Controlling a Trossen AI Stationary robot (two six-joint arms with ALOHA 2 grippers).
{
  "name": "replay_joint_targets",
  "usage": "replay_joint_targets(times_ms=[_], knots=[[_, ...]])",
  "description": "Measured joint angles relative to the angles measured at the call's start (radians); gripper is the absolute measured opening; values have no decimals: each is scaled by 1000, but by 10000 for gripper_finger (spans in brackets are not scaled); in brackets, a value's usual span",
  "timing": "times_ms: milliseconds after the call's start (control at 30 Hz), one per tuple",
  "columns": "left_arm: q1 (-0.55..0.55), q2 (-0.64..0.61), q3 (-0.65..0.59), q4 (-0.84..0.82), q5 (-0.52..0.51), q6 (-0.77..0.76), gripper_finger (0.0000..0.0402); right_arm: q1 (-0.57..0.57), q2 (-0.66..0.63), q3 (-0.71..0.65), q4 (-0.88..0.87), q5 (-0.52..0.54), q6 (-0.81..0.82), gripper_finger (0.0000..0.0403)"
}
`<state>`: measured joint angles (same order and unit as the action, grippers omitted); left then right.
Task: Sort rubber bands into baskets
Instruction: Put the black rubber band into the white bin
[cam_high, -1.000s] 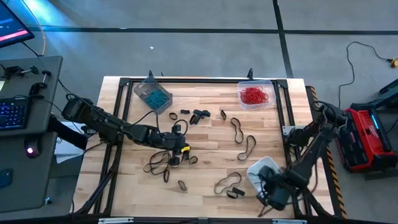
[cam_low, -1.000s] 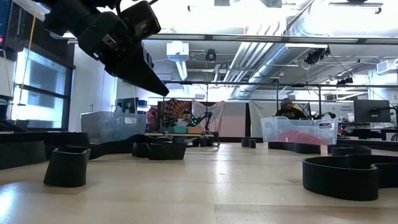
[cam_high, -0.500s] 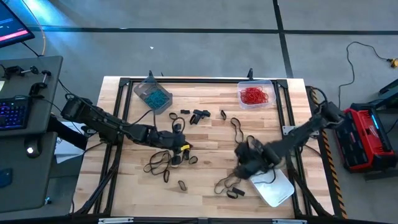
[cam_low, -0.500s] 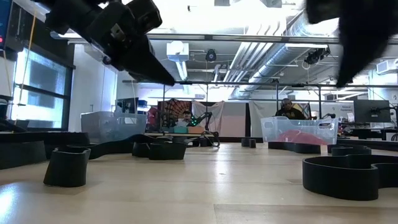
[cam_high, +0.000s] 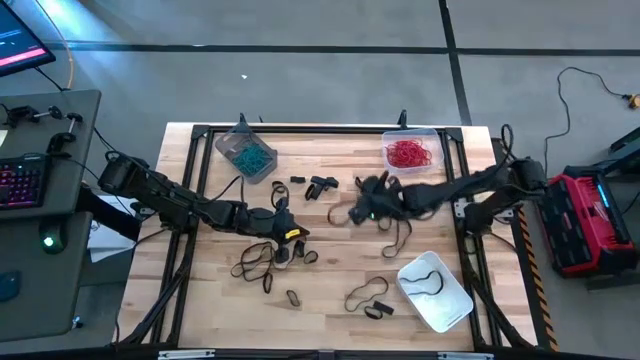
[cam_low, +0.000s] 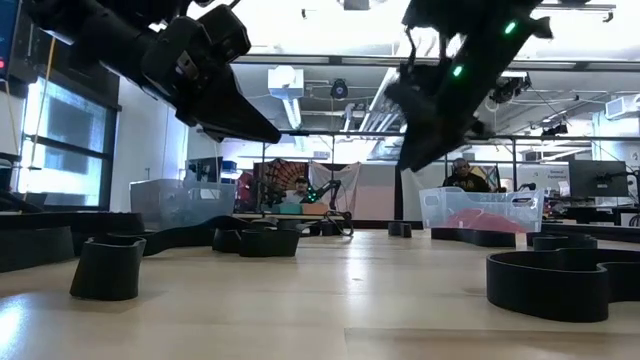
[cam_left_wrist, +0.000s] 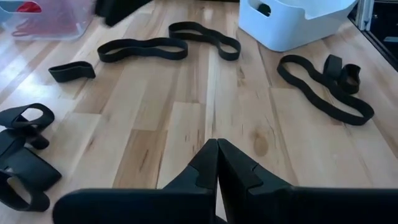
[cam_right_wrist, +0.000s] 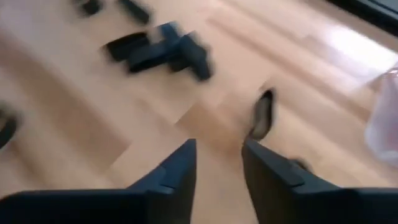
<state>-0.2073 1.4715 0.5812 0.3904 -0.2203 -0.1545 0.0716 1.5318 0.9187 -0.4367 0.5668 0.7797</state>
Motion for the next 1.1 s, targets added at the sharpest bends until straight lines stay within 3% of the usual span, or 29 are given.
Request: replay_joint_targets(times_ms=[233,400,833,967,1100], knots=[[0,0,0,0,0,0,0,-151,0,-103,181,-71,-84,174],[0,0,0,-1,0,0,0,-195,11,-179,338,-121,-120,177],[-3,0,0,-1,-3,-9,0,-241,200,-181,412,-98,-162,174],[-3,0,0,-2,-3,-10,0,-242,201,-180,417,-98,-203,136],[-4,0,0,-2,-3,-10,0,-242,188,-173,417,-143,-267,40]])
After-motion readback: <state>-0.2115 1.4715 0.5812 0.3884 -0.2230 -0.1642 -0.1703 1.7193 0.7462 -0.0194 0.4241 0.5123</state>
